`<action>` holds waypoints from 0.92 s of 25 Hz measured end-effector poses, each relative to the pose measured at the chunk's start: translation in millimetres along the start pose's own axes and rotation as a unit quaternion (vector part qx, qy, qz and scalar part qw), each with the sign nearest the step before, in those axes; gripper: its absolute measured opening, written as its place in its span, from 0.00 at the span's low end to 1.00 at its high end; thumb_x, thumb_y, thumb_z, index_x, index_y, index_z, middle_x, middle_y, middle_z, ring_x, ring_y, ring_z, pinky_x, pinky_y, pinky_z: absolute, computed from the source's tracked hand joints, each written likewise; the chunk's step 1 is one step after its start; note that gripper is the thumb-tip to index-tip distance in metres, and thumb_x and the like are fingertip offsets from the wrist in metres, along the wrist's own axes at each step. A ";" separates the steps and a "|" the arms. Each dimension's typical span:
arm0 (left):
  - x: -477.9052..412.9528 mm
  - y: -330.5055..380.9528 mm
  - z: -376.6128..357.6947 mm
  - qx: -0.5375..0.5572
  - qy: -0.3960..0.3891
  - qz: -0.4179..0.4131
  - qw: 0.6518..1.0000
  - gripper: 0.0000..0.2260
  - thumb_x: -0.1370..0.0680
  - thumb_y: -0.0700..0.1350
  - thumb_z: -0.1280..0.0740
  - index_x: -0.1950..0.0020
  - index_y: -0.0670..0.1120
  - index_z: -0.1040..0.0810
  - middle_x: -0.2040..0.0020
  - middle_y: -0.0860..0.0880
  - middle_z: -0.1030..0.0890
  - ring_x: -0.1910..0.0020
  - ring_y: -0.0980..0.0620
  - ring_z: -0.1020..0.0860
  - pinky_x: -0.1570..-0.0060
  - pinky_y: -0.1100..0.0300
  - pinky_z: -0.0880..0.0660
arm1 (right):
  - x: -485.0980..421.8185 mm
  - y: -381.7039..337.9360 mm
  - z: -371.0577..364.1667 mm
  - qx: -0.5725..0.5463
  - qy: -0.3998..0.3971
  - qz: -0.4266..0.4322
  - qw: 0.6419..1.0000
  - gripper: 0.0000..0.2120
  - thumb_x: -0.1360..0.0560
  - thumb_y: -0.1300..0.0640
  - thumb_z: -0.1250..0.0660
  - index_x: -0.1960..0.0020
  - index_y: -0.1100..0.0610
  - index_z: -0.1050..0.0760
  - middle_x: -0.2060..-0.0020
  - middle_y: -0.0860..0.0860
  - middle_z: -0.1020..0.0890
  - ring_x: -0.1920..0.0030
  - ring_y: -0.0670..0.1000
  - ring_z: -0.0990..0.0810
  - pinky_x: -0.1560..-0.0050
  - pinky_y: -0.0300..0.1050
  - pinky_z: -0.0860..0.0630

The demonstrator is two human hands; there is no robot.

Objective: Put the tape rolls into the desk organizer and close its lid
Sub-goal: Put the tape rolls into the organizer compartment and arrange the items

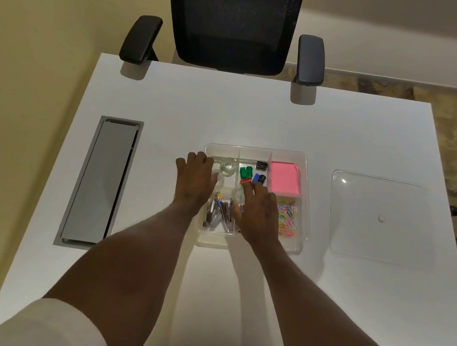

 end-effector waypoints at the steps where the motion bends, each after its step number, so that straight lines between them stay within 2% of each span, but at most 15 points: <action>1: 9.5 -6.4 -1.0 0.007 0.020 0.013 1.000 0.14 0.16 0.51 0.39 0.36 0.46 0.23 0.40 0.45 0.21 0.41 0.42 0.24 0.42 0.44 0.30 | -8.4 -2.3 2.8 0.000 -0.006 0.005 1.000 0.27 0.27 0.47 0.27 0.33 0.56 0.27 0.40 0.55 0.20 0.42 0.55 0.21 0.41 0.51 0.23; 5: 56.8 -35.7 -22.9 0.049 0.035 0.105 0.993 0.14 0.16 0.45 0.41 0.33 0.46 0.25 0.39 0.44 0.22 0.40 0.42 0.23 0.40 0.44 0.30 | -41.5 -13.3 12.9 0.021 -0.031 0.020 0.999 0.22 0.29 0.49 0.28 0.37 0.55 0.25 0.45 0.53 0.20 0.43 0.55 0.22 0.41 0.52 0.27; 8: 89.5 -48.1 -49.7 0.064 -0.007 0.121 0.991 0.15 0.15 0.44 0.42 0.29 0.47 0.26 0.31 0.46 0.24 0.33 0.44 0.25 0.34 0.44 0.33 | -58.9 -21.1 10.8 0.061 -0.079 0.049 0.994 0.20 0.28 0.51 0.28 0.38 0.55 0.24 0.44 0.53 0.20 0.40 0.56 0.24 0.37 0.54 0.30; 10: 109.0 -45.4 -63.9 0.090 -0.045 0.111 0.989 0.18 0.15 0.46 0.41 0.25 0.48 0.29 0.23 0.46 0.29 0.26 0.45 0.29 0.29 0.43 0.36 | -65.9 -17.0 8.1 0.078 -0.102 0.051 0.990 0.20 0.27 0.52 0.29 0.37 0.54 0.24 0.43 0.53 0.20 0.39 0.56 0.25 0.36 0.54 0.32; 13: 130.7 -37.7 -78.3 0.090 -0.089 0.102 0.987 0.25 0.14 0.52 0.43 0.17 0.51 0.40 0.16 0.47 0.41 0.17 0.47 0.40 0.24 0.40 0.41 | -79.2 -14.7 8.2 0.097 -0.100 0.045 0.989 0.18 0.26 0.50 0.30 0.39 0.55 0.24 0.44 0.53 0.19 0.40 0.56 0.25 0.38 0.54 0.33; 15: 130.9 -48.6 -87.0 0.090 -0.100 0.118 0.984 0.27 0.14 0.55 0.45 0.15 0.54 0.45 0.14 0.49 0.45 0.16 0.49 0.43 0.22 0.39 0.44 | -91.7 -32.7 0.0 0.095 -0.114 0.056 0.987 0.17 0.26 0.48 0.30 0.41 0.56 0.23 0.46 0.53 0.19 0.41 0.57 0.24 0.38 0.54 0.33; 16: 124.5 -67.9 -94.0 0.095 -0.104 0.140 0.980 0.27 0.14 0.56 0.45 0.15 0.54 0.46 0.14 0.50 0.45 0.15 0.49 0.44 0.22 0.39 0.44 | -108.9 -54.3 -11.3 0.101 -0.124 0.067 0.985 0.17 0.26 0.47 0.30 0.42 0.56 0.23 0.46 0.53 0.19 0.41 0.57 0.24 0.38 0.54 0.33; 18: 125.0 -64.3 -91.5 0.088 -0.103 0.128 0.982 0.27 0.14 0.57 0.45 0.15 0.55 0.45 0.14 0.50 0.44 0.15 0.49 0.43 0.21 0.38 0.45 | -110.7 -53.1 -9.3 0.106 -0.132 0.054 0.984 0.17 0.25 0.47 0.30 0.42 0.56 0.23 0.46 0.53 0.19 0.40 0.57 0.25 0.37 0.54 0.34; 23: 134.2 -59.6 -92.2 0.103 -0.081 0.120 0.984 0.27 0.14 0.58 0.45 0.15 0.54 0.43 0.15 0.50 0.43 0.15 0.49 0.43 0.19 0.40 0.46 | -107.7 -46.4 -17.7 0.163 -0.162 0.053 0.972 0.13 0.23 0.57 0.32 0.40 0.55 0.24 0.45 0.53 0.18 0.37 0.57 0.26 0.35 0.54 0.34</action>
Point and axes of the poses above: each hand's wrist, its own x-axis away from the middle knuckle, its own z-axis out of the back of the hand, y = z × x, the point moved 6 cm from there along -x, towards the middle knuckle
